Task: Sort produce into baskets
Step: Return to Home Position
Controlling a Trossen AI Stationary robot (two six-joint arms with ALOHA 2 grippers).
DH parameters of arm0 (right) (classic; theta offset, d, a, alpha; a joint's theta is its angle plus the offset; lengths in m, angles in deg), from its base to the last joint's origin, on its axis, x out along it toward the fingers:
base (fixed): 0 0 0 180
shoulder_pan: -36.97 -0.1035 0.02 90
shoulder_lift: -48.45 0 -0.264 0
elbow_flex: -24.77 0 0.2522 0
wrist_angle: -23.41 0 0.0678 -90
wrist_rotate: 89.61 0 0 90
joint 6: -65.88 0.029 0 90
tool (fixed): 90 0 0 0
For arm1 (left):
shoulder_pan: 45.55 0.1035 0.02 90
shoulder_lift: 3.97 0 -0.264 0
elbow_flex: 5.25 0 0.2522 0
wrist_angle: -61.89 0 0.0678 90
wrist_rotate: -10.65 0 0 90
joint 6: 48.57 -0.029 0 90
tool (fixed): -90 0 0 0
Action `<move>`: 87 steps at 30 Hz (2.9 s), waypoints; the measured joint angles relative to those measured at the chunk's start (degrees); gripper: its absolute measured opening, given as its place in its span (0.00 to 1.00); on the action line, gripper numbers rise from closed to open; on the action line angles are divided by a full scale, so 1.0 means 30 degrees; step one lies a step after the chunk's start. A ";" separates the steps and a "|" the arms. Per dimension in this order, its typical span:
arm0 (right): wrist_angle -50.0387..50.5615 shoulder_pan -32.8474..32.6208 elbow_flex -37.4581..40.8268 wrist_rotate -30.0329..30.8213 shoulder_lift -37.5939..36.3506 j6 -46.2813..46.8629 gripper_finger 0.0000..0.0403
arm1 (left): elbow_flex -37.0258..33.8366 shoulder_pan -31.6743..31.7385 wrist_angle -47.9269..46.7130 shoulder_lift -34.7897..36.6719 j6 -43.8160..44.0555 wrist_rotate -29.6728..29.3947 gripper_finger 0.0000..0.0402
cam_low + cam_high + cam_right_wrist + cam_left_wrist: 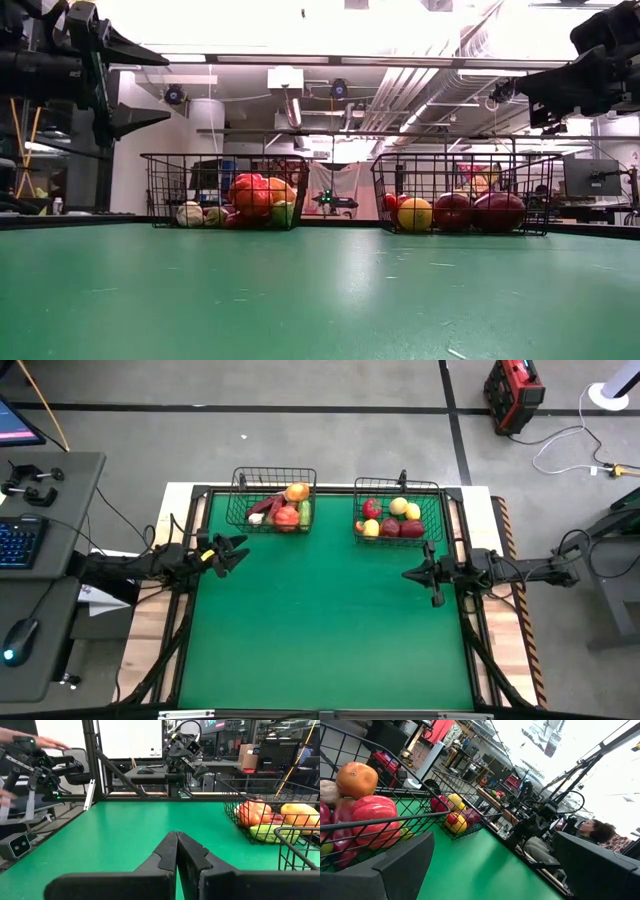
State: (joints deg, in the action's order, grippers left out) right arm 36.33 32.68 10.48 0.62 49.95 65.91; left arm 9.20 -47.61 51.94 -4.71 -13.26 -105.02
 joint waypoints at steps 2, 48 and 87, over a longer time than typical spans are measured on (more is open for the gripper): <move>0.0000 0.0000 0.0004 0.0000 0.0000 -0.0007 0.00 | 0.0000 0.0000 0.0000 0.0000 0.0000 0.0000 0.99; 0.0015 0.0005 -0.0001 0.0000 0.0007 -0.0007 0.00 | 0.0015 0.1596 -0.1093 0.0087 -0.8153 0.8327 0.99; 0.0022 0.0002 -0.0001 0.0000 0.0015 -0.0007 0.00 | 0.0015 0.1596 -0.1100 0.0087 -0.8156 0.8327 0.99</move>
State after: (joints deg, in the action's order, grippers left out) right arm 36.40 32.68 10.47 0.62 49.99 65.89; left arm 9.24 -42.82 48.64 -4.44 -37.72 -80.04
